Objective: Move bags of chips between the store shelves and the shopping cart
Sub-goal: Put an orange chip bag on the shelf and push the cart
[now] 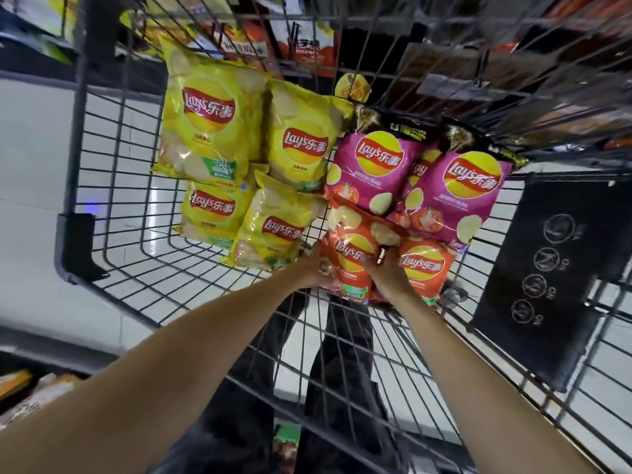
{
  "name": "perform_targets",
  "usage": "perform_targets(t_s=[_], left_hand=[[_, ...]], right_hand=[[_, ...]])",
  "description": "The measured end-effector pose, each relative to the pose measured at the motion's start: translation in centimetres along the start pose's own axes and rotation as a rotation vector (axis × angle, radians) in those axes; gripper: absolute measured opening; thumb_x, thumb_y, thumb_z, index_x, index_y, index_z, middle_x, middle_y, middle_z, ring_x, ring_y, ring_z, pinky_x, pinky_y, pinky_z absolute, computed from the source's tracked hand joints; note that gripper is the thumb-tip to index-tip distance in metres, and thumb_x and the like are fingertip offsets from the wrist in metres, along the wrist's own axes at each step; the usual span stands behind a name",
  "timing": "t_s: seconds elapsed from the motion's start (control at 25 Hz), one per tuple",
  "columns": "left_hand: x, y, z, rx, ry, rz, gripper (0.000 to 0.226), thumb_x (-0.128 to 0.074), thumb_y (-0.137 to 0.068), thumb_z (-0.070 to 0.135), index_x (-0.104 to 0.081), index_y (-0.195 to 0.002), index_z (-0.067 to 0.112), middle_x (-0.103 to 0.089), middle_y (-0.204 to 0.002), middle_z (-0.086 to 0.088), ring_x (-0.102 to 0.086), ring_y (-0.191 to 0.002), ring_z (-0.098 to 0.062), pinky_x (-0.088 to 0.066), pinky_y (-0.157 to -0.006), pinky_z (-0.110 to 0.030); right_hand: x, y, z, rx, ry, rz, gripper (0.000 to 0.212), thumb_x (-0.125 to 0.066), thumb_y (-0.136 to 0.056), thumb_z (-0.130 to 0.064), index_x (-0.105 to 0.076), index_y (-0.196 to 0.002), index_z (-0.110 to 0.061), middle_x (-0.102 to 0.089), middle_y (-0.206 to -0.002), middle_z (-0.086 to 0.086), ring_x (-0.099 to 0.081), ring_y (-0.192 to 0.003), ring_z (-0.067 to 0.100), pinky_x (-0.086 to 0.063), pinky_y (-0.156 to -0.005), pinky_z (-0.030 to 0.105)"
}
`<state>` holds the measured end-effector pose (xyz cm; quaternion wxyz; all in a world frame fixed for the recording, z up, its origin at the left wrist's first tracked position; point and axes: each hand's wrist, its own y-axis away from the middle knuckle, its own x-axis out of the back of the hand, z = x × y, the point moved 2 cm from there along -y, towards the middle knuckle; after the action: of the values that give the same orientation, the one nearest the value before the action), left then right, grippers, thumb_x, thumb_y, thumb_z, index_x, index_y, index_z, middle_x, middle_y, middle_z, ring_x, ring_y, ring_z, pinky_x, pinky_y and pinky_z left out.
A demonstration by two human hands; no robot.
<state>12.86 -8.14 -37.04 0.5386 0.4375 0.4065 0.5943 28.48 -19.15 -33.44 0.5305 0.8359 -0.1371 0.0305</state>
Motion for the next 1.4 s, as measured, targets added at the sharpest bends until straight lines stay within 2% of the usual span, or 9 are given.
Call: perform_targets(t_s=[0.32, 0.44, 0.64, 0.76, 0.88, 1.0, 1.16, 1.32, 1.4], left_hand=[[1.7, 6.0, 1.6, -0.156, -0.104, 0.065, 0.1, -0.082, -0.079, 0.018, -0.013, -0.152, 0.014, -0.055, -0.131, -0.006, -0.056, -0.122, -0.026, -0.047, -0.1, -0.033], [3.1, 8.9, 2.0, -0.255, -0.234, 0.107, 0.099, -0.076, -0.085, 0.03, -0.007, -0.155, 0.018, -0.053, -0.134, -0.012, -0.057, -0.118, -0.03, -0.049, -0.1, -0.042], [6.1, 13.1, 3.0, -0.36, -0.229, 0.072, 0.109, -0.073, -0.083, 0.045, 0.009, -0.153, 0.037, -0.053, -0.137, -0.012, -0.057, -0.119, -0.027, -0.049, -0.1, -0.039], [7.6, 17.2, 5.3, -0.459, -0.343, 0.07, 0.108, -0.059, -0.083, 0.066, 0.014, -0.155, 0.031, -0.037, -0.152, -0.012, -0.044, -0.133, -0.024, -0.039, -0.108, -0.032], [8.7, 20.2, 7.5, -0.538, -0.355, 0.074, 0.099, -0.057, -0.077, 0.077, 0.01, -0.147, 0.058, -0.021, -0.162, -0.001, -0.031, -0.144, -0.02, -0.031, -0.118, -0.039], [9.3, 23.2, 10.3, -0.649, -0.409, 0.051, 0.089, -0.055, -0.069, 0.087, 0.009, -0.129, 0.079, -0.017, -0.163, 0.002, -0.023, -0.148, -0.019, -0.028, -0.119, -0.046], [8.5, 28.6, 15.7, -0.838, -0.536, 0.073, 0.082, -0.053, -0.083, 0.075, 0.005, -0.141, 0.067, -0.038, -0.154, 0.004, -0.041, -0.138, -0.019, -0.037, -0.112, -0.042], [4.8, 33.2, 21.5, -0.988, -0.754, 0.104, 0.08, -0.046, -0.091, 0.068, 0.016, -0.143, 0.063, -0.052, -0.139, 0.01, -0.058, -0.117, -0.024, -0.048, -0.087, -0.035], [2.1, 35.7, 24.0, -1.095, -0.746, 0.076, 0.078, -0.048, -0.091, 0.067, 0.015, -0.138, 0.068, -0.054, -0.141, 0.009, -0.057, -0.121, -0.02, -0.047, -0.097, -0.036]], right_hand=[[0.0, 4.8, -1.6, 0.005, -0.05, 0.073, 0.064, -0.049, -0.098, -0.052, -0.023, -0.15, -0.026, -0.054, -0.141, 0.003, -0.061, -0.116, 0.03, -0.05, -0.099, 0.039], [-0.6, 7.7, -3.1, 0.039, -0.066, 0.137, 0.072, -0.045, -0.094, -0.061, -0.022, -0.151, -0.024, -0.059, -0.136, 0.006, -0.066, -0.107, 0.03, -0.055, -0.092, 0.045], [-0.1, 13.1, -6.0, 0.099, -0.123, 0.293, 0.066, -0.044, -0.096, -0.057, -0.028, -0.148, -0.019, -0.057, -0.138, 0.009, -0.059, -0.12, 0.035, -0.046, -0.101, 0.042], [0.9, 16.7, -7.8, 0.15, -0.178, 0.389, 0.064, -0.049, -0.094, -0.058, -0.032, -0.144, -0.021, -0.063, -0.131, 0.009, -0.062, -0.116, 0.034, -0.048, -0.1, 0.045], [2.4, 20.1, -9.1, 0.147, -0.18, 0.504, 0.062, -0.05, -0.097, -0.05, -0.029, -0.147, -0.018, -0.064, -0.125, 0.012, -0.062, -0.114, 0.035, -0.042, -0.088, 0.029], [4.1, 24.5, -9.9, 0.198, -0.23, 0.629, 0.062, -0.053, -0.094, -0.054, -0.033, -0.143, -0.023, -0.064, -0.125, 0.008, -0.063, -0.11, 0.035, -0.048, -0.092, 0.037], [7.3, 30.9, -10.6, 0.292, -0.268, 0.794, 0.068, -0.056, -0.092, -0.056, -0.032, -0.145, -0.022, -0.065, -0.122, 0.004, -0.063, -0.109, 0.032, -0.05, -0.091, 0.041], [11.1, 37.8, -8.8, 0.387, -0.299, 0.951, 0.071, -0.056, -0.085, -0.068, -0.031, -0.139, -0.03, -0.065, -0.122, 0.002, -0.064, -0.106, 0.028, -0.052, -0.091, 0.046], [13.2, 41.0, -7.3, 0.426, -0.353, 1.006, 0.083, -0.055, -0.076, -0.08, -0.03, -0.14, -0.034, -0.063, -0.127, 0.0, -0.065, -0.109, 0.025, -0.055, -0.09, 0.05]])
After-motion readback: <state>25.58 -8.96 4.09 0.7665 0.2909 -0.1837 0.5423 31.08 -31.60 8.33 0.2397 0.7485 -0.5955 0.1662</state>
